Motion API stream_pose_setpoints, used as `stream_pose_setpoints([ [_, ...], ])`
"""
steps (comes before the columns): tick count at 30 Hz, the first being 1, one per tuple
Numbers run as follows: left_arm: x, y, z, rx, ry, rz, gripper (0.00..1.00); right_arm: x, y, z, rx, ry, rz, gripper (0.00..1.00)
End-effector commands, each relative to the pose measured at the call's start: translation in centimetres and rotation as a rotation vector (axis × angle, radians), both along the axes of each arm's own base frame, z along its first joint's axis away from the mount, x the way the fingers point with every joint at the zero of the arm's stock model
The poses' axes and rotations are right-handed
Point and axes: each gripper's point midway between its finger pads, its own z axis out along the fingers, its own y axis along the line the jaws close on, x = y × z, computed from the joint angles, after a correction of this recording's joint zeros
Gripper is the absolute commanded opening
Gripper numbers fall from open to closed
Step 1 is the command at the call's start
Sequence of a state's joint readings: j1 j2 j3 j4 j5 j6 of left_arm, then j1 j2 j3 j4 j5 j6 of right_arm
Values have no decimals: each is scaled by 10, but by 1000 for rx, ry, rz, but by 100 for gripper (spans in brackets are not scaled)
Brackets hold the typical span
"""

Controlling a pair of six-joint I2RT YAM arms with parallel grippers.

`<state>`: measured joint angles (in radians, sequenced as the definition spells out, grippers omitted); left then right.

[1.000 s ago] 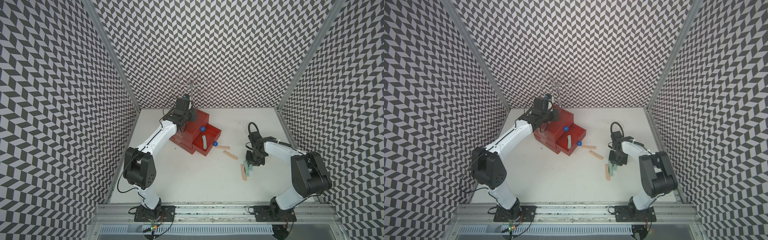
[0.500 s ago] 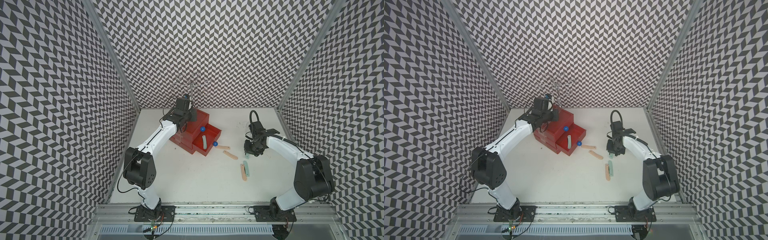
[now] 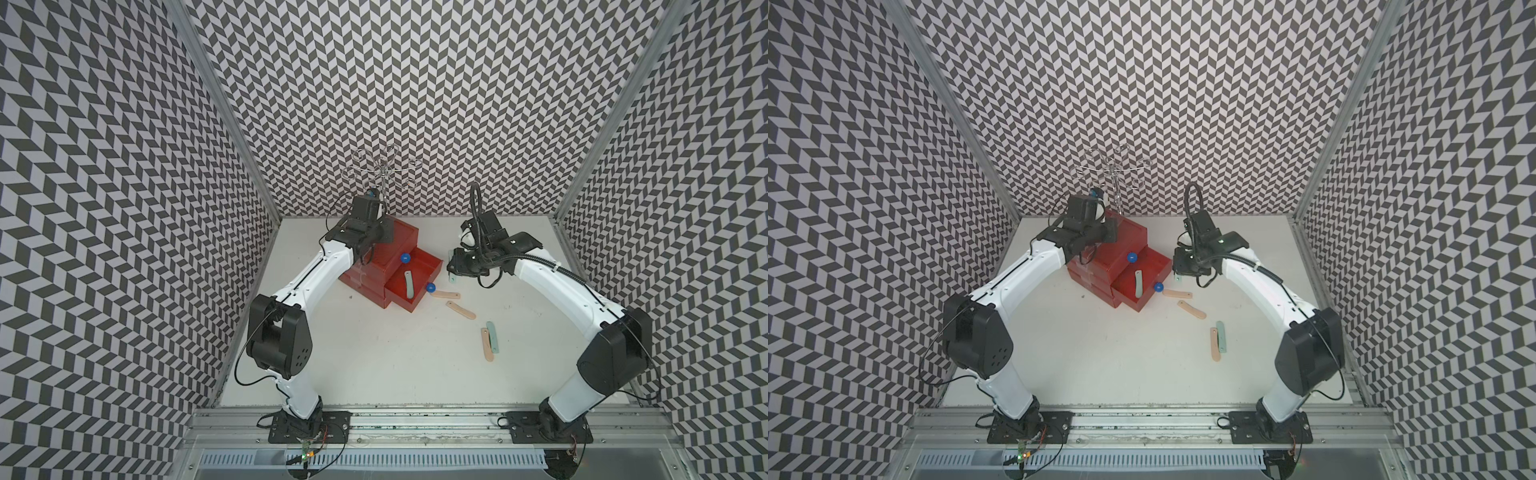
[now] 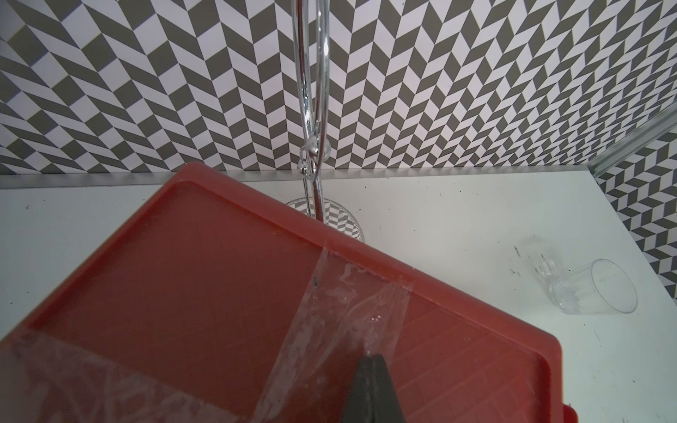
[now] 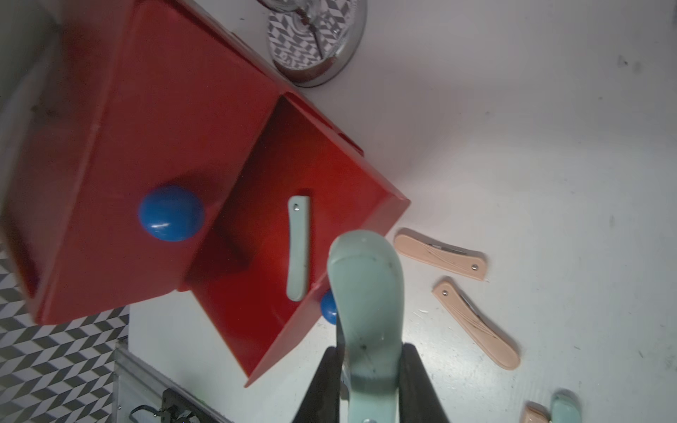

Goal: Place the fruit knives into the drawer by color
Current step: Place the fruit knife in the drawer.

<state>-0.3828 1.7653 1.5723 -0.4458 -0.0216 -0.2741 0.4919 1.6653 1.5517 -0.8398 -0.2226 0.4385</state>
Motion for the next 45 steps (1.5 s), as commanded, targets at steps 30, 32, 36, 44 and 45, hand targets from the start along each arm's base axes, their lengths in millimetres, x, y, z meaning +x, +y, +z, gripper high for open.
stream_pose_setpoints([
  [30,-51,24,-111,158,387,7,0,17,88,-39,315,37,84,20],
  [32,-51,24,-111,159,387,7,0,17,88,-42,311,43,84,20],
  [36,-51,24,-111,158,387,7,0,16,88,-47,305,52,84,20],
  [44,-51,24,-110,154,385,6,0,13,87,-58,293,74,81,20],
  [45,-52,24,-110,156,386,4,0,13,86,-60,291,75,79,20],
])
